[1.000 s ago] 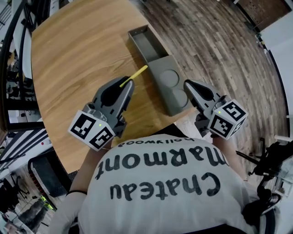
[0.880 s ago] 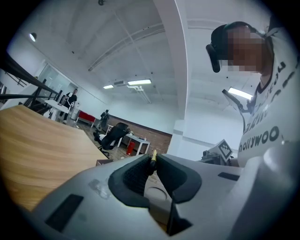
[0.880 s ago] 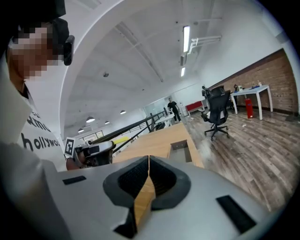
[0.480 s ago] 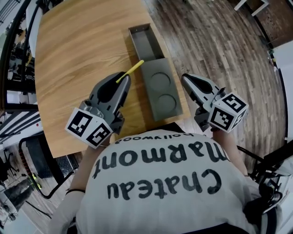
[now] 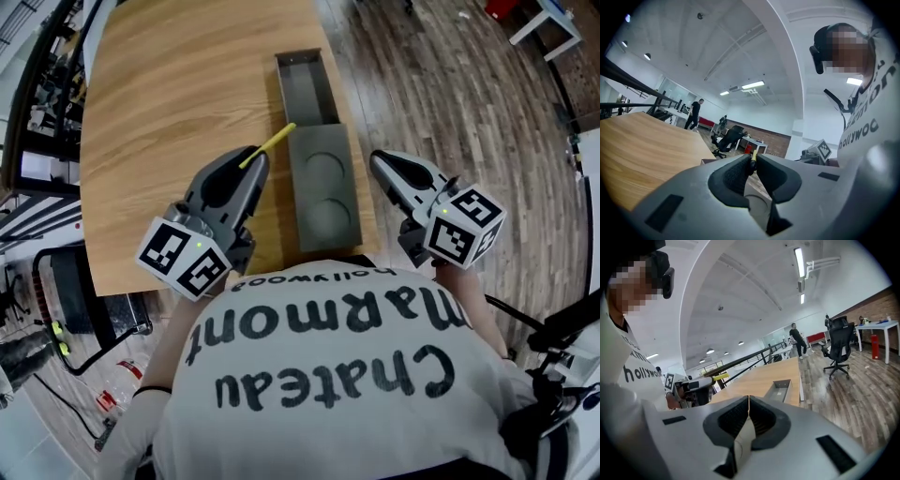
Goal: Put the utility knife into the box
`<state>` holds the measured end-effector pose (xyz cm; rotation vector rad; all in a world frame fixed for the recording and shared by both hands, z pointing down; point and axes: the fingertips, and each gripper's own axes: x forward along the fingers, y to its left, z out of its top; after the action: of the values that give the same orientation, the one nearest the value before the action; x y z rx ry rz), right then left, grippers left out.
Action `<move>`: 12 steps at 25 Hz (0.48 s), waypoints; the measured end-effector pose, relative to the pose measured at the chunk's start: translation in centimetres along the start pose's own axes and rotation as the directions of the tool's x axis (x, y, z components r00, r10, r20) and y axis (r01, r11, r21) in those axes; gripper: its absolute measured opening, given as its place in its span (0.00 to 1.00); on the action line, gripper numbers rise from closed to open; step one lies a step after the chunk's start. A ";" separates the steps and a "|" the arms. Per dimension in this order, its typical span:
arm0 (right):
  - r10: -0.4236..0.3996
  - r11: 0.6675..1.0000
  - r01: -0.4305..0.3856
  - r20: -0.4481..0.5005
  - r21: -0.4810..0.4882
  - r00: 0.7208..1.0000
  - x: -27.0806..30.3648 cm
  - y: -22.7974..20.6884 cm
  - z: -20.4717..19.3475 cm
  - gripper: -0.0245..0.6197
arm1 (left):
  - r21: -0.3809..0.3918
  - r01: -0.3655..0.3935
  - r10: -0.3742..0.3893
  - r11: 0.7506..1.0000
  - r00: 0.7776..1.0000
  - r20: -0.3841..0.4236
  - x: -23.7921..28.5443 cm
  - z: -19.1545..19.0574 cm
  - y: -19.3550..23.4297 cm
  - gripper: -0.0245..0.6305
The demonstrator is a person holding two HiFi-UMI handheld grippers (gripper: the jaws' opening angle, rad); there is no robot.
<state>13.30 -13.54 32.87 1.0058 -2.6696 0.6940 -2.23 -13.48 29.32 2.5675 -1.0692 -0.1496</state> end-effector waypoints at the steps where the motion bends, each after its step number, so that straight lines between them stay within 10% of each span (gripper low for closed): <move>1: 0.009 1.000 -0.009 -0.005 -0.004 1.000 0.1 -0.2 0.1 0.05 | 0.002 -0.010 0.010 1.000 1.000 0.002 0.1 0.0 -0.1 0.11; 12: 0.084 0.996 -0.085 -0.078 -0.005 0.993 2.0 -2.9 -0.2 0.05 | -0.008 -0.165 0.165 0.986 0.986 0.016 -0.4 -0.8 0.3 0.11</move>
<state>13.70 -16.51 34.73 0.8494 -2.6577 0.7233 -2.56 -13.18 30.21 2.4627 -1.2790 -0.1327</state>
